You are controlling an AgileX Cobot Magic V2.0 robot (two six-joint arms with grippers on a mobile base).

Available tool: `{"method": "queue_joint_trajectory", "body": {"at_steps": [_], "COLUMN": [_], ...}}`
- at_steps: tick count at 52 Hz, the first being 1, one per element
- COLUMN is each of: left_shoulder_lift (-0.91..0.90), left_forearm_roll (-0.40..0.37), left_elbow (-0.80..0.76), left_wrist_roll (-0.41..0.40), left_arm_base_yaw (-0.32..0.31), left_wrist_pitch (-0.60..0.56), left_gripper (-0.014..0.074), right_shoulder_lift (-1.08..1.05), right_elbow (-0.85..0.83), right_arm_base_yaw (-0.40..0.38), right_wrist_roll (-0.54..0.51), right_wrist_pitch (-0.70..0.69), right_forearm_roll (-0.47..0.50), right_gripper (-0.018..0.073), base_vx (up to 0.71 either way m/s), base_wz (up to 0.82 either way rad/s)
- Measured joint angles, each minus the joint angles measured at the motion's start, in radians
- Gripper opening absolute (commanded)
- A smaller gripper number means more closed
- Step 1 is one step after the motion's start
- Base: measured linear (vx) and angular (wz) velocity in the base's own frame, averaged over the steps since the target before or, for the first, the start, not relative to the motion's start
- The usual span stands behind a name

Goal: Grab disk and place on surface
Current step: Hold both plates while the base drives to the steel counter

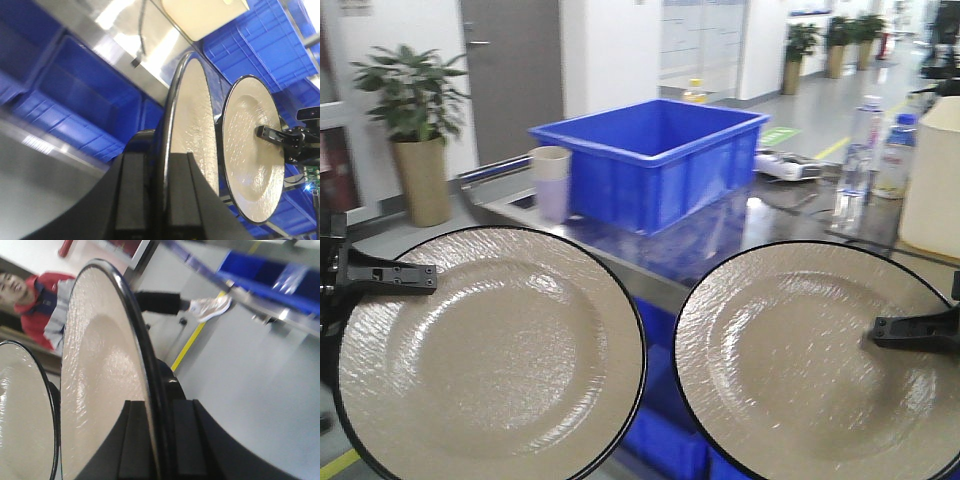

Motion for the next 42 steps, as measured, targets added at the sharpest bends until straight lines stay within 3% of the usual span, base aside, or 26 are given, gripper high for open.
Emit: {"method": "queue_joint_trajectory", "body": {"at_steps": [42], "left_shoulder_lift": [0.000], "left_forearm_roll": [-0.001], "left_elbow": [0.000], "left_wrist_roll": [0.000], "left_arm_base_yaw": [-0.001], "left_wrist_pitch": [-0.001], "left_gripper": [-0.0005], "right_shoulder_lift": [0.000], "right_elbow": [0.000], "right_arm_base_yaw": [0.000], "right_wrist_roll": [0.000], "right_wrist_pitch": [-0.008], "right_forearm_roll": [0.000], "right_gripper": [-0.0009], "base_vx": [0.32], "base_wz": [-0.64]}}
